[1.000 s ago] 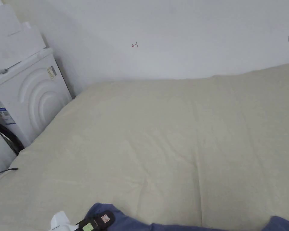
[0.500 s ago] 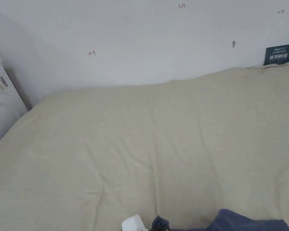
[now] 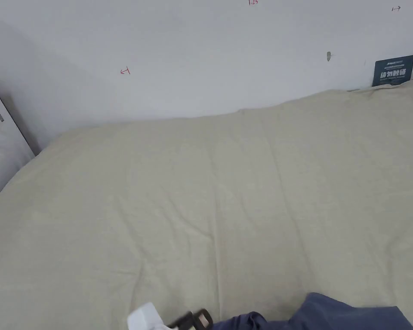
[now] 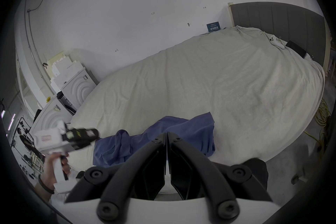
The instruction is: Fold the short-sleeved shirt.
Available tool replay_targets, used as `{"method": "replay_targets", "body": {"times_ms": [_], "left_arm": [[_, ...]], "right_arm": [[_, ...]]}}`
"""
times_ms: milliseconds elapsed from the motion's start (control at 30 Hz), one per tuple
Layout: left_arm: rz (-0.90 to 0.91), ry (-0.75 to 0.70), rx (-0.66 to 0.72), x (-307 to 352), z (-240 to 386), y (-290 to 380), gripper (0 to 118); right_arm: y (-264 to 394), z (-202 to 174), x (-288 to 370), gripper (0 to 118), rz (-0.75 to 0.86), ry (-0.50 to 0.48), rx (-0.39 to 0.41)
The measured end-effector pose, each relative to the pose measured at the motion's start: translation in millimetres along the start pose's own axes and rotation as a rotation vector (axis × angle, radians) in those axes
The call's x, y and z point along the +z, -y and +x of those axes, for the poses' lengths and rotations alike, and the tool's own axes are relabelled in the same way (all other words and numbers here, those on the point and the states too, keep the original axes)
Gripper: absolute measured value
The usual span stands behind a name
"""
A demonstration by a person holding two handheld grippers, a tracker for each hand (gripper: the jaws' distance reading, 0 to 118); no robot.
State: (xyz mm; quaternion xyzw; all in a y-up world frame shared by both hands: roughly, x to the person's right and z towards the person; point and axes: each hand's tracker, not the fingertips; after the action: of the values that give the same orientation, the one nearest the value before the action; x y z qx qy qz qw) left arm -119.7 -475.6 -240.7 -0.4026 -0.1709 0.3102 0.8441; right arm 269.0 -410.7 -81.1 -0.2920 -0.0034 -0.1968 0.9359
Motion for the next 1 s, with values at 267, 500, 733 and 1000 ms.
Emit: {"method": "replay_targets", "body": {"times_ms": [267, 500, 733, 1000], "left_arm": [[-0.221, 0.115, 0.009, -92, 3, 52, 7], [-0.22, 0.127, -0.014, -88, 2, 47, 6], [-0.111, 0.147, -0.25, -28, 13, 24, 11], [0.061, 0.067, 0.053, 54, -90, -17, 92]], "right_arm": [[2, 6, 10, 1, -0.008, 0.043, -0.002], [5, 7, 8, 1, -0.013, 0.051, -0.02], [3, -7, 6, 1, -0.007, 0.011, 0.011], [5, -18, -11, 1, -0.046, -0.042, 0.032]]}}
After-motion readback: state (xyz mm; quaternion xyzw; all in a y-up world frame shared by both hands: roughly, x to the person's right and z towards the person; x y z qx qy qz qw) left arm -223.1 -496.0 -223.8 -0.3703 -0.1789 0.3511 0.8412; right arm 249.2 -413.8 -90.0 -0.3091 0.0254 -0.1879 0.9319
